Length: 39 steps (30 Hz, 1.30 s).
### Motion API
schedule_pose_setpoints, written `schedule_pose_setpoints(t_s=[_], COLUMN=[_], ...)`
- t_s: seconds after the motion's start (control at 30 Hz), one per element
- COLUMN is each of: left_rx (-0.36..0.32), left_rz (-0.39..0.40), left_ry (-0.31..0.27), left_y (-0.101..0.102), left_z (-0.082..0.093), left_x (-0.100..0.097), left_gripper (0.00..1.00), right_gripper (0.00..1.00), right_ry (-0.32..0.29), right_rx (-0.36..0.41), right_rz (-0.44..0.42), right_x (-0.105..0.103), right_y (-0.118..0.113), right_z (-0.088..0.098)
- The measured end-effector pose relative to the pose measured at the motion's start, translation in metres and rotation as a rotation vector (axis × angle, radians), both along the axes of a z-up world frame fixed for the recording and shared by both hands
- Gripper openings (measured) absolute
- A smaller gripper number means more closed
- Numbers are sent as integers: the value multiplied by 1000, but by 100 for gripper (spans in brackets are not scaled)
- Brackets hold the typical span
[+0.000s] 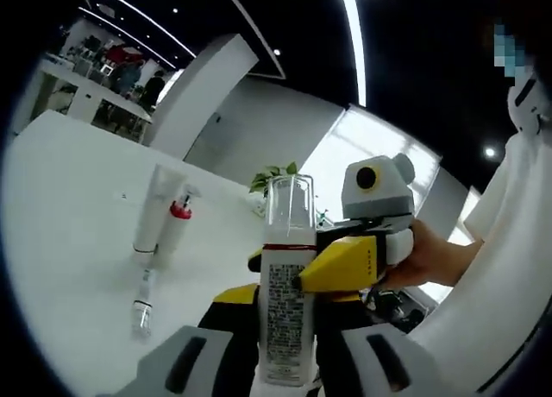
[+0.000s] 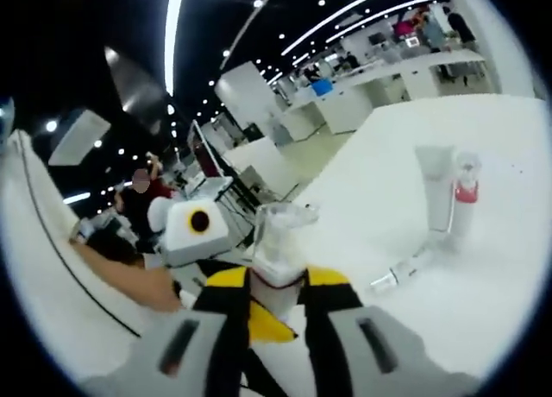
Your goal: Arrange the skincare products in the storage area until every visible bottle or jar stands upright without overlapping.
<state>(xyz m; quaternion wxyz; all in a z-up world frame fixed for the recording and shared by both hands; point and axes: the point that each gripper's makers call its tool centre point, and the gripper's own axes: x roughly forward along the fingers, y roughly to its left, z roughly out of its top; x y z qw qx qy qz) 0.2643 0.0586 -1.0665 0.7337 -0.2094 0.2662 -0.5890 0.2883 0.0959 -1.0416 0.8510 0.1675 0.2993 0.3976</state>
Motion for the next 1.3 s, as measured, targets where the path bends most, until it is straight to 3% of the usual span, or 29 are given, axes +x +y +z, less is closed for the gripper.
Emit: schedule_pose_setpoints(t_s=[0.13, 0.23, 0.43, 0.6, 0.67, 0.8, 0.93, 1.07, 1.17, 1.3], left_rx=[77, 117, 164, 191, 172, 205, 225, 255, 248, 255], left_rz=[65, 117, 207, 278, 318, 341, 364, 375, 381, 377], left_ry=[-5, -49, -7, 27, 40, 46, 41, 78, 82, 86], left_y=[6, 19, 51, 73, 81, 91, 103, 106, 106, 104], left_z=[-12, -15, -30, -34, -32, -33, -37, -46, -44, -41], left_x=[7, 13, 15, 17, 21, 19, 11, 4, 5, 4], left_gripper=[30, 39, 39, 39, 39, 39, 39, 39, 39, 39], right_gripper=[21, 21, 21, 22, 22, 22, 21, 21, 21, 21], right_ry=[-43, -109, -195, -209, -272, -319, -324, -349, -386, -416], right_rx=[-66, -106, -171, -204, -234, -252, -284, -295, -349, -353], right_rz=[4, 14, -27, -58, -76, -104, -130, -138, -140, -124], right_x=[5, 9, 23, 33, 39, 43, 54, 62, 71, 81], right_y=[-9, -17, -44, -63, -72, -83, -94, -100, -109, -112], right_z=[-5, -4, -11, -25, -26, -32, -50, -53, -61, -77])
